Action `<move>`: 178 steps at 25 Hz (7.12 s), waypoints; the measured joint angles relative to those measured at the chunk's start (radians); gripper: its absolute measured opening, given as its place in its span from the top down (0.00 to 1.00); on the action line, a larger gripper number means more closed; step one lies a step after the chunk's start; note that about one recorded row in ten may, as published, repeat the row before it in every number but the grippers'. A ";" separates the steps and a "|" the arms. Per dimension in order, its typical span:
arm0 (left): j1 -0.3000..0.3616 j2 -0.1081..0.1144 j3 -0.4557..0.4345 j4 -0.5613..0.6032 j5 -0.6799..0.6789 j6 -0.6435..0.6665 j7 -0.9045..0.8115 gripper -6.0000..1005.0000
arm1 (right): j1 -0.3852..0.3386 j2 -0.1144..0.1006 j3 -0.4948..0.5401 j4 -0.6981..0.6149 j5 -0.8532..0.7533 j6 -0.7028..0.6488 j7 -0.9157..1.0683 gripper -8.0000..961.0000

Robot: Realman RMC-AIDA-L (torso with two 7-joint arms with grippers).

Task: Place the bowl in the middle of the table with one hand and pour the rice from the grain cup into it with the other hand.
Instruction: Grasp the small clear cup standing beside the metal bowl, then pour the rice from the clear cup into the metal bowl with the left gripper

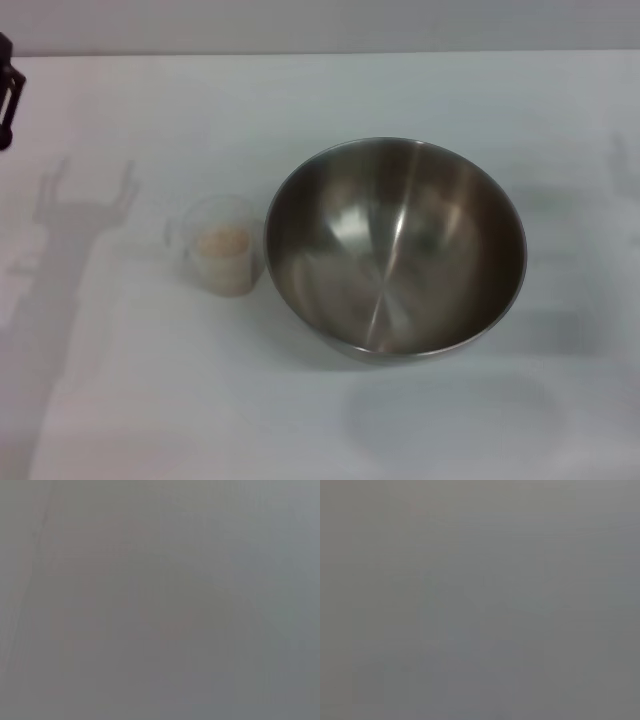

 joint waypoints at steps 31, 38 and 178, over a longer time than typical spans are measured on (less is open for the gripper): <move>0.199 0.000 0.286 -0.081 -0.006 -0.204 0.018 0.19 | 0.093 -0.036 0.146 0.153 0.020 -0.003 0.003 0.35; 0.225 0.000 0.293 -0.164 -0.007 -0.283 0.133 0.19 | 0.099 -0.039 0.148 0.158 0.020 -0.002 0.003 0.35; -0.087 -0.001 0.435 -0.157 -0.176 -0.122 1.003 0.96 | 0.173 -0.043 0.209 0.151 0.019 0.003 0.004 0.35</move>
